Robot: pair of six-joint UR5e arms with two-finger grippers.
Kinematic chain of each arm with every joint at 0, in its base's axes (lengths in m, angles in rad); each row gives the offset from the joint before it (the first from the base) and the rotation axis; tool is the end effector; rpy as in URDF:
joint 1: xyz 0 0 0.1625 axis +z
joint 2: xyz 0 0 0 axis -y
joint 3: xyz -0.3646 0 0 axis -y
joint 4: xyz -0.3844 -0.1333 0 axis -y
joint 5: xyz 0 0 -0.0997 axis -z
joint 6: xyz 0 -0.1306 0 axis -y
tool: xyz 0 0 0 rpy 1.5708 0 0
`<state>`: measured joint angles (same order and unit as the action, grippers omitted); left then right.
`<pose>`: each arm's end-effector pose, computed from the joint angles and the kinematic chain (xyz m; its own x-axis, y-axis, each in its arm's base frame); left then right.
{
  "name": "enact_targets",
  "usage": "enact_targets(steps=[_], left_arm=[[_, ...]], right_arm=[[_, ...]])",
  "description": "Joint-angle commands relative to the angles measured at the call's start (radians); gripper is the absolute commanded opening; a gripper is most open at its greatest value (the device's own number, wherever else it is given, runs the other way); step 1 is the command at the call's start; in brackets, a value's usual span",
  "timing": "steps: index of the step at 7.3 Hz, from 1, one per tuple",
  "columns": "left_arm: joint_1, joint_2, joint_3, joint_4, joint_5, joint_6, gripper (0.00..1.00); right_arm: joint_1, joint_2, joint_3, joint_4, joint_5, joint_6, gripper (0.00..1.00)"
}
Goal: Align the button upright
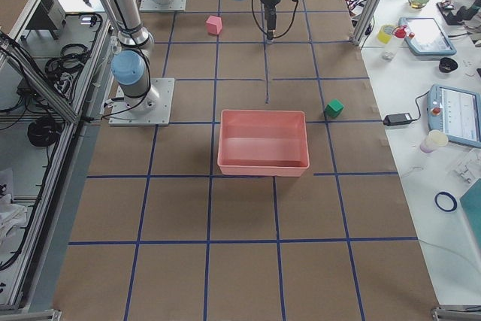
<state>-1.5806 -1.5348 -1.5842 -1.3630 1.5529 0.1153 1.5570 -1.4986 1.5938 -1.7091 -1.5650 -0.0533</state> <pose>-0.1405 -0.4967 0.4312 -0.9920 0.1258 -0.0090 0.1245 0.9655 -0.2288 0.1270 -0.5160 0.3634 -0.9992 -0.0397 -0.0035 -0.0395 0.9983 -0.0433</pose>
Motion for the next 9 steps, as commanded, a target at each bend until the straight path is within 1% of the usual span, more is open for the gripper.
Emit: enact_targets(steps=[1, 3, 4, 5, 6, 9], left_arm=[[0.028, -0.011, 0.01, -0.005, 0.004, 0.006, 1.0], [0.028, -0.021, 0.009, -0.014, 0.01, 0.004, 1.0], [0.03, -0.027, 0.019, -0.033, 0.01, 0.003, 1.0], [0.03, -0.037, 0.009, -0.04, 0.01, -0.006, 1.0], [0.03, -0.047, 0.021, -0.08, 0.012, -0.012, 1.0], [0.03, -0.057, 0.018, -0.106, 0.012, -0.014, 1.0]], right_arm=[[0.0, 0.0, 0.0, -0.001, -0.004, 0.0, 1.0], [0.0, 0.0, 0.0, 0.0, -0.003, 0.0, 1.0], [0.0, 0.0, 0.0, 0.0, -0.004, 0.0, 1.0], [0.0, 0.0, 0.0, 0.0, -0.001, 0.001, 1.0], [0.0, 0.0, 0.0, 0.0, -0.001, 0.0, 1.0], [0.0, 0.001, 0.0, 0.0, -0.001, -0.002, 1.0]])
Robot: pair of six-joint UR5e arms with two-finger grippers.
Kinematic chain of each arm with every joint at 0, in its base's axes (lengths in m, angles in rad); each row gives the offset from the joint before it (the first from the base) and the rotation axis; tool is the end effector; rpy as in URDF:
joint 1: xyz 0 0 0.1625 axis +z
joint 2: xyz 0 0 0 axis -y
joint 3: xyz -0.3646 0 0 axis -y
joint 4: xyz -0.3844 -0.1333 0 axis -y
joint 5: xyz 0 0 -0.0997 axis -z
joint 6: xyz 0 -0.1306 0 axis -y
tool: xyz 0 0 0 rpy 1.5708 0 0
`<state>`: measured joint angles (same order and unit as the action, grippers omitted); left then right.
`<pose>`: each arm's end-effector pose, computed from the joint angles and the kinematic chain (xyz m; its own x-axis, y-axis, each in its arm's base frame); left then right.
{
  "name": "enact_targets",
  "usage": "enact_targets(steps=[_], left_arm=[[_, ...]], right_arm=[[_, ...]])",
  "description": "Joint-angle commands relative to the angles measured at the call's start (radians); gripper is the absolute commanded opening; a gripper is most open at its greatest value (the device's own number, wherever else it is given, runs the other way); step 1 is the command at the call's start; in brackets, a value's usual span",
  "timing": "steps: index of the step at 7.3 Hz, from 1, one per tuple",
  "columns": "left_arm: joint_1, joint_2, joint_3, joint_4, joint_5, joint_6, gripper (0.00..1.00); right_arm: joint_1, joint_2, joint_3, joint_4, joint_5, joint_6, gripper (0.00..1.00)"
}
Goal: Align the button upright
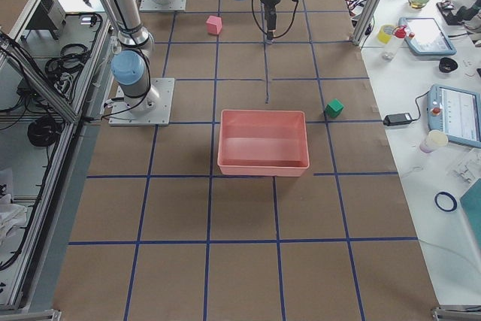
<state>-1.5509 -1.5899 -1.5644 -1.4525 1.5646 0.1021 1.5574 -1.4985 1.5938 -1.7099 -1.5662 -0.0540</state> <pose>-0.1241 -0.5068 0.4028 -0.9966 0.0822 -0.0046 0.0822 0.9910 -0.1055 0.1270 -0.5161 0.3635 -0.9992 -0.0407 -0.0022 -0.0406 0.9982 -0.0440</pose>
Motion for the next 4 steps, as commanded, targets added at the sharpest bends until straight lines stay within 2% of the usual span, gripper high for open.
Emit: enact_targets(steps=[1, 4], left_arm=[[-0.001, 0.002, 0.0, -0.044, 0.0, 0.001, 1.0], [-0.001, 0.008, 0.0, -0.051, 0.0, 0.001, 1.0]], right_arm=[[0.0, 0.0, 0.0, 0.001, 0.002, 0.0, 1.0], [0.0, 0.0, 0.0, 0.0, 0.002, 0.0, 1.0]])
